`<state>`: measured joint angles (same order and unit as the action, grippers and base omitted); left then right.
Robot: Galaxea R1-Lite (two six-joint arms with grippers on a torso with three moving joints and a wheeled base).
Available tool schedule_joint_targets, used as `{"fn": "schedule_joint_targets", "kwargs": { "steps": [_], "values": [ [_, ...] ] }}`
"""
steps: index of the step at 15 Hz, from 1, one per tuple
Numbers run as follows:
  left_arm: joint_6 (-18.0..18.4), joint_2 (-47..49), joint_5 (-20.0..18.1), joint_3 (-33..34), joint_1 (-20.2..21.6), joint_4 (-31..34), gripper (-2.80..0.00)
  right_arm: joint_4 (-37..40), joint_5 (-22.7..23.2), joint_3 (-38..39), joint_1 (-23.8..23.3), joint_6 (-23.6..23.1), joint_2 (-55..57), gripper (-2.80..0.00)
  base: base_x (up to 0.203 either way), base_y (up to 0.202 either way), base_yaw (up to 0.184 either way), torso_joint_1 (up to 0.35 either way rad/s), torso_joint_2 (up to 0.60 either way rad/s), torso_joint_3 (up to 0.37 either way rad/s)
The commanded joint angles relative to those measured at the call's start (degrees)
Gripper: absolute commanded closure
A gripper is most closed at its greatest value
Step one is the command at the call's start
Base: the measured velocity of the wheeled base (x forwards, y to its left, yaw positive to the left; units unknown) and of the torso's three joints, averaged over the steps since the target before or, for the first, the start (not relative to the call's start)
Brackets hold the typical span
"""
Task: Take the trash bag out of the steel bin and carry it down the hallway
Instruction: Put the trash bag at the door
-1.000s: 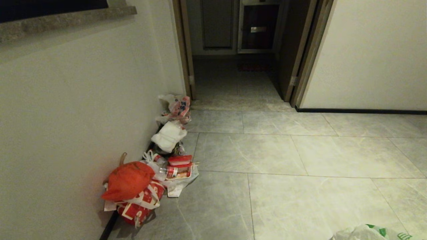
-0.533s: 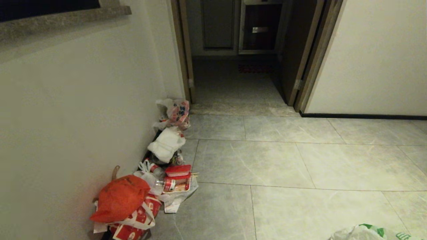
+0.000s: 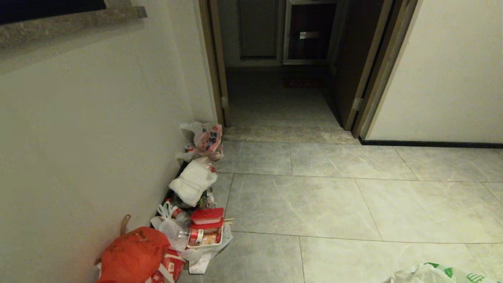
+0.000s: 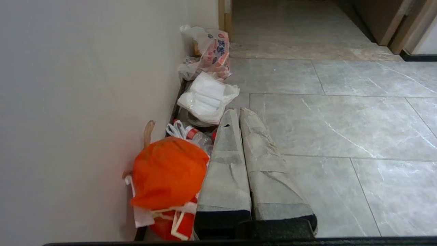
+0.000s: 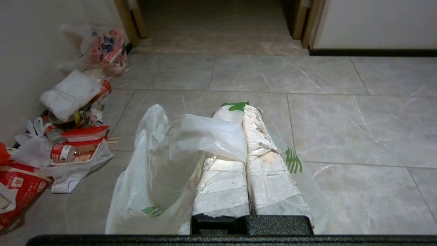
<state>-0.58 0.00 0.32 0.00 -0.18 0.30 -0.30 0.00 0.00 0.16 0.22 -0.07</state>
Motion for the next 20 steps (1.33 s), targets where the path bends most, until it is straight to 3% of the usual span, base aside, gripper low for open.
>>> {"fn": "schedule_joint_targets", "kwargs": {
  "steps": [1, 10, 20],
  "values": [
    [0.0, 0.0, 0.0, 0.1, 0.0, 0.0, 0.0, 0.0, 0.0, 0.2, 0.0, 0.0, -0.1, 0.0, 0.0, 0.0, 0.0, 0.0, 0.0, 0.0],
    [0.0, 0.0, 0.0, 0.1, 0.0, 0.0, 0.0, 0.0, 0.0, 0.2, 0.0, 0.0, -0.1, 0.0, 0.0, 0.0, 0.0, 0.0, 0.0, 0.0],
    [0.0, 0.0, 0.0, 0.1, 0.0, 0.0, 0.0, 0.0, 0.0, 0.2, 0.0, 0.0, -0.1, 0.0, 0.168, 0.0, 0.001, 0.002, 0.0, 0.0]
  ]
}}
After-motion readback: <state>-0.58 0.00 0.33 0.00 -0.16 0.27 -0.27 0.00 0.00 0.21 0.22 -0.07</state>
